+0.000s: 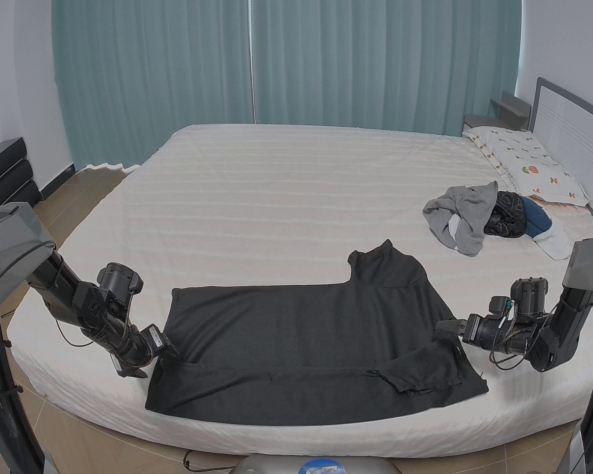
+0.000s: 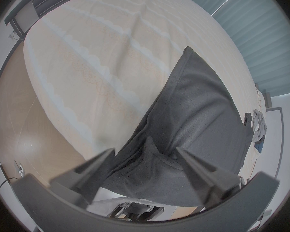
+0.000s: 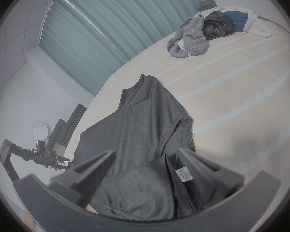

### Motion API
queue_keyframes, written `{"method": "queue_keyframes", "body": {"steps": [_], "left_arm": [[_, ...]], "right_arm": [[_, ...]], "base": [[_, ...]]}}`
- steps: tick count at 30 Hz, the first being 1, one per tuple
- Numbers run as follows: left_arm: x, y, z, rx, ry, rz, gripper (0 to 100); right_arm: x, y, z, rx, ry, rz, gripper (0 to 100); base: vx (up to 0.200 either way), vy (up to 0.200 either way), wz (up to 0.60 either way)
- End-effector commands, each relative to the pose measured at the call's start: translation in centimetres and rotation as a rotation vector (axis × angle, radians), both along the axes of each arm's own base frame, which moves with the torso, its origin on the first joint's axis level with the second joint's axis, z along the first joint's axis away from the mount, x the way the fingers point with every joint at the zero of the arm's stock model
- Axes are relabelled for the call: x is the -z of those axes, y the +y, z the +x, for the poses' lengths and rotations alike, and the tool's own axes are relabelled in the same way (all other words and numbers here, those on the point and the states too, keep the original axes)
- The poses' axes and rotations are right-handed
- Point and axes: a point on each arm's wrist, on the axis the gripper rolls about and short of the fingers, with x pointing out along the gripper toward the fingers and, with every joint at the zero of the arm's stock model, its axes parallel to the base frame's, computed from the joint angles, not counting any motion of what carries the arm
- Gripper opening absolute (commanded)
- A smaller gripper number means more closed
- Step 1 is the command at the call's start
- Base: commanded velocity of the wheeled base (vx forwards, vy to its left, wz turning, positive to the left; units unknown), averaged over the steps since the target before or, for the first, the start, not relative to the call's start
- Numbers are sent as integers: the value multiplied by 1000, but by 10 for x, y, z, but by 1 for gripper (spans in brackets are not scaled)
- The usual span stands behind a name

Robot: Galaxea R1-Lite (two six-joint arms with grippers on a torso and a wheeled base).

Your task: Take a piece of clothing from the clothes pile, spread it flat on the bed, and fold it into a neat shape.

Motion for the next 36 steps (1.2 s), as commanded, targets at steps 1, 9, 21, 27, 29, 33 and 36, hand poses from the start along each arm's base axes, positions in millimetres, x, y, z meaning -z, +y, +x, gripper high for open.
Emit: {"method": "queue_keyframes", "body": {"steps": [1,9,21,27,29,33,36], "left_arm": [[-6,7,1,-23,-25,-5,100],[-19,17,0,-54,-119,-51,100],[-27,17,15,-103,-184,-92,100],[-31,16,28,-103,-214,-86,100],[-31,17,33,-105,-225,-85,100],[-26,18,49,-106,-239,-83,100],[-23,18,62,-104,-258,-83,100]], "right_arm": [[-1,0,1,-4,-10,12,100],[-5,1,0,53,1,106,100],[-8,-2,0,64,-31,116,100],[-7,-3,0,66,-30,117,100],[-7,-3,0,66,-29,117,100],[-8,-2,-1,65,-29,117,100],[-7,-2,-2,63,-26,117,100]], "base": [[0,0,0],[0,0,0],[150,0,0],[0,0,0],[0,0,0],[0,0,0],[0,0,0]]}}
